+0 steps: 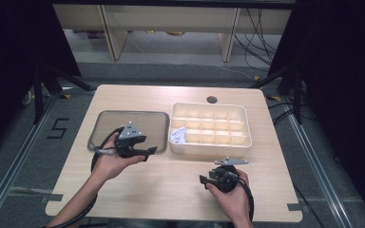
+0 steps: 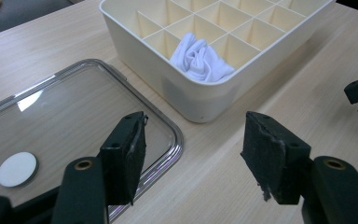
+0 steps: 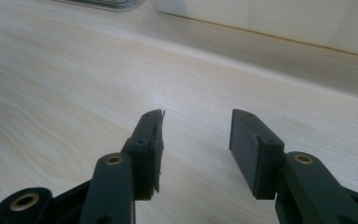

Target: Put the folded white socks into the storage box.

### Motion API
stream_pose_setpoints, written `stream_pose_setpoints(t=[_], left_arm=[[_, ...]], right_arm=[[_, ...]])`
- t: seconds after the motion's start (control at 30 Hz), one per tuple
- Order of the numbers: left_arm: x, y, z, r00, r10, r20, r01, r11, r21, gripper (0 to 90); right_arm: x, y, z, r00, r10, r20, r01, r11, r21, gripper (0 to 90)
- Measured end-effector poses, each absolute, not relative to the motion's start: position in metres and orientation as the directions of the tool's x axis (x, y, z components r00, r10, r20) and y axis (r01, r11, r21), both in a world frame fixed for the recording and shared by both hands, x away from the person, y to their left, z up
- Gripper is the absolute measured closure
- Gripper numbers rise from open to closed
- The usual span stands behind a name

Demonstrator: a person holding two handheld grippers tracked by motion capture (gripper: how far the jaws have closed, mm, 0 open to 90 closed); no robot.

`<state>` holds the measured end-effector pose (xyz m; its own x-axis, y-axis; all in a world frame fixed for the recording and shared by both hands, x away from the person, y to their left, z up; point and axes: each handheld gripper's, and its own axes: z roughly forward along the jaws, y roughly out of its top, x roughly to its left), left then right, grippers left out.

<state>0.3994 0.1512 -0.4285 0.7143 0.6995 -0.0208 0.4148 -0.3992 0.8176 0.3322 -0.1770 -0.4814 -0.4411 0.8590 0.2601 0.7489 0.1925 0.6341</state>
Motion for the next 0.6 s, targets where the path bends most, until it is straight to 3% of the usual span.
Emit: stream_pose_setpoints(t=[0.6], left_arm=[[0.361, 0.175, -0.468, 0.646, 0.762, -0.035, 0.419, -0.316, 0.851, 39.2]], right_arm=[[0.333, -0.179, -0.481, -0.461, 0.852, 0.249, 0.731, 0.205, 0.651, 54.7]])
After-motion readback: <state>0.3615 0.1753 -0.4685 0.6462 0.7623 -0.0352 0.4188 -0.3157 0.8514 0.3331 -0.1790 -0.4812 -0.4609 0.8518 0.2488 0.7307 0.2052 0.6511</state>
